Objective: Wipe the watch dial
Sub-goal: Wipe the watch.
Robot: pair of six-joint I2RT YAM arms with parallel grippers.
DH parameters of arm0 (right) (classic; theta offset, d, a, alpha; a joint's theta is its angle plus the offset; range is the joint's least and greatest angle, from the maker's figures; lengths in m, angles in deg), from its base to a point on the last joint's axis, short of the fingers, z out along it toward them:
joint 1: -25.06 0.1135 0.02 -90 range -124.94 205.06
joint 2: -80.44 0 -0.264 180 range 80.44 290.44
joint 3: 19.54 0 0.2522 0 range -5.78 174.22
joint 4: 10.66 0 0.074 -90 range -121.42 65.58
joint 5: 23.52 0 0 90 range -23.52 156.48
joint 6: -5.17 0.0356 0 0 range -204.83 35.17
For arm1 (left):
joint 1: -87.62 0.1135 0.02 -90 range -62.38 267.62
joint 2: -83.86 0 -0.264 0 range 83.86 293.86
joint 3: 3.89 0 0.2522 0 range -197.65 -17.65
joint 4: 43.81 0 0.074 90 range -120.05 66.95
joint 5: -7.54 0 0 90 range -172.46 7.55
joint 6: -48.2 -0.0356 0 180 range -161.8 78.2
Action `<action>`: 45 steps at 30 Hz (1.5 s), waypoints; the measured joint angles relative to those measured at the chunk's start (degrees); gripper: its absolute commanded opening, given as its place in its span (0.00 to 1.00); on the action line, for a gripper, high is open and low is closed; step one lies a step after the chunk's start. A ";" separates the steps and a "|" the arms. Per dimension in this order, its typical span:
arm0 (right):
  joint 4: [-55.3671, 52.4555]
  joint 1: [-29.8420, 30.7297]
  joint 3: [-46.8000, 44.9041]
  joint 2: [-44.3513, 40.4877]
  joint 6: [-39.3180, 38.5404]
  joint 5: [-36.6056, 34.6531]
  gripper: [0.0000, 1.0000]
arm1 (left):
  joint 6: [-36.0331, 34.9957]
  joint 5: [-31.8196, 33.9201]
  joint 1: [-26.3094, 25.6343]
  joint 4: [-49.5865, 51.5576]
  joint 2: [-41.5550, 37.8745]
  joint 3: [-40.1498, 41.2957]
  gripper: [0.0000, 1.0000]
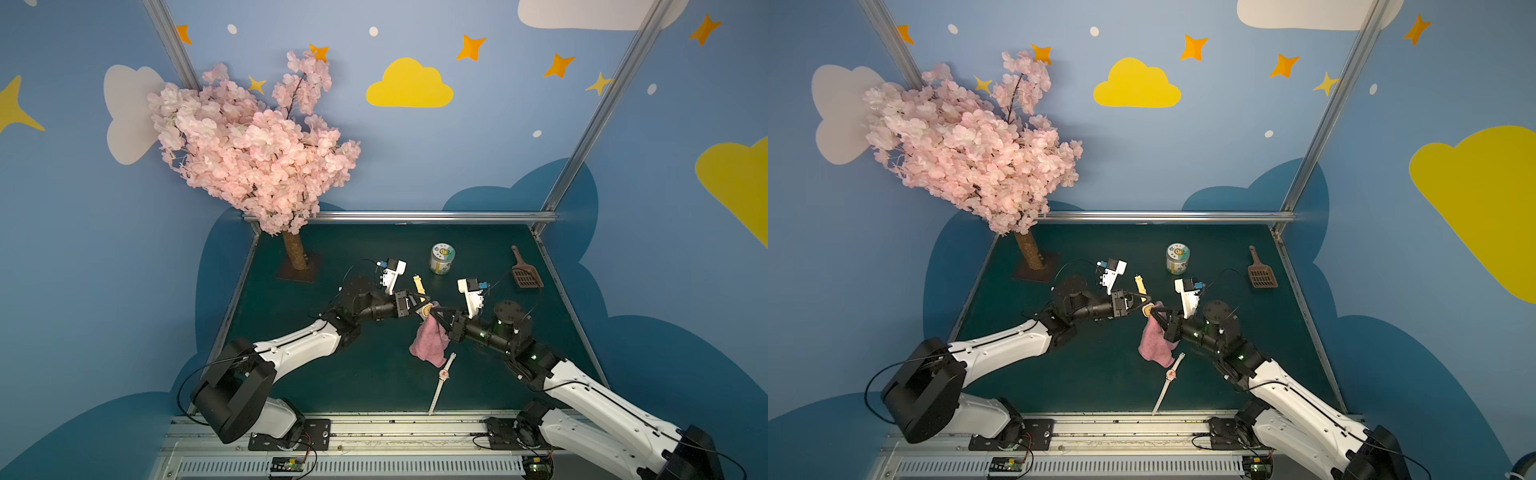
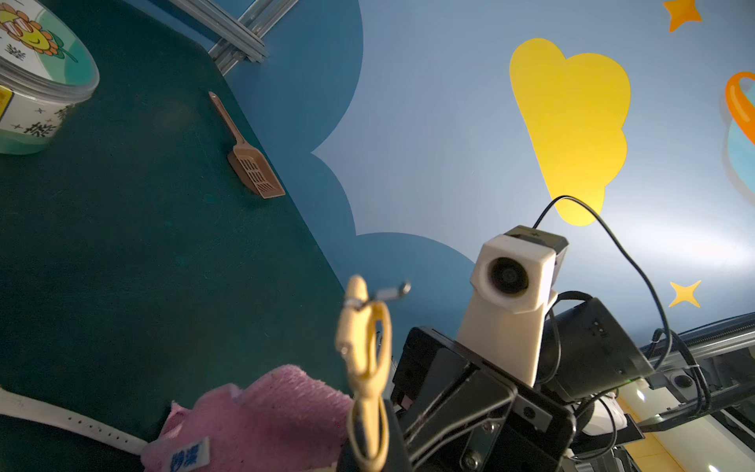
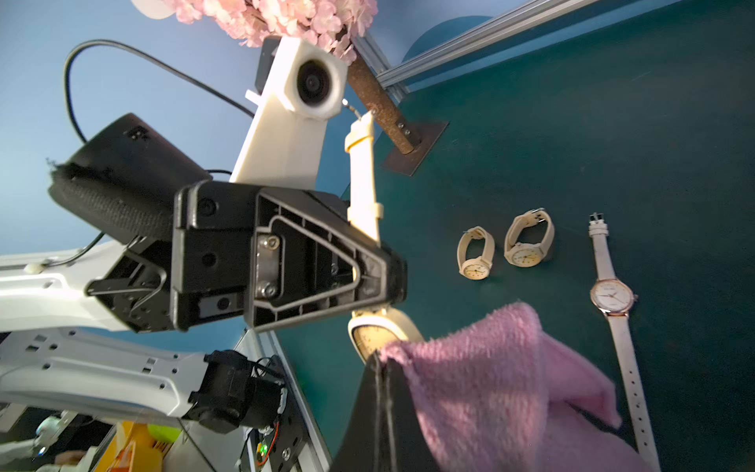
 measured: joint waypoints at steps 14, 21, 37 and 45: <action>5.64 1.49 2.16 6.93 -1.27 6.47 0.00 | 0.02 0.87 0.68 0.13 0.00 0.13 0.03; 1.99 2.10 2.14 4.85 -2.03 3.78 0.00 | -0.04 0.76 0.24 0.13 -0.09 0.17 0.03; -0.09 2.23 -5.75 2.78 -1.42 -4.85 0.00 | 0.17 0.46 0.02 0.13 -0.63 0.22 0.03; 5.11 2.23 -7.26 0.48 -1.49 -0.92 0.00 | 0.74 0.35 0.02 -0.02 -0.61 0.22 0.03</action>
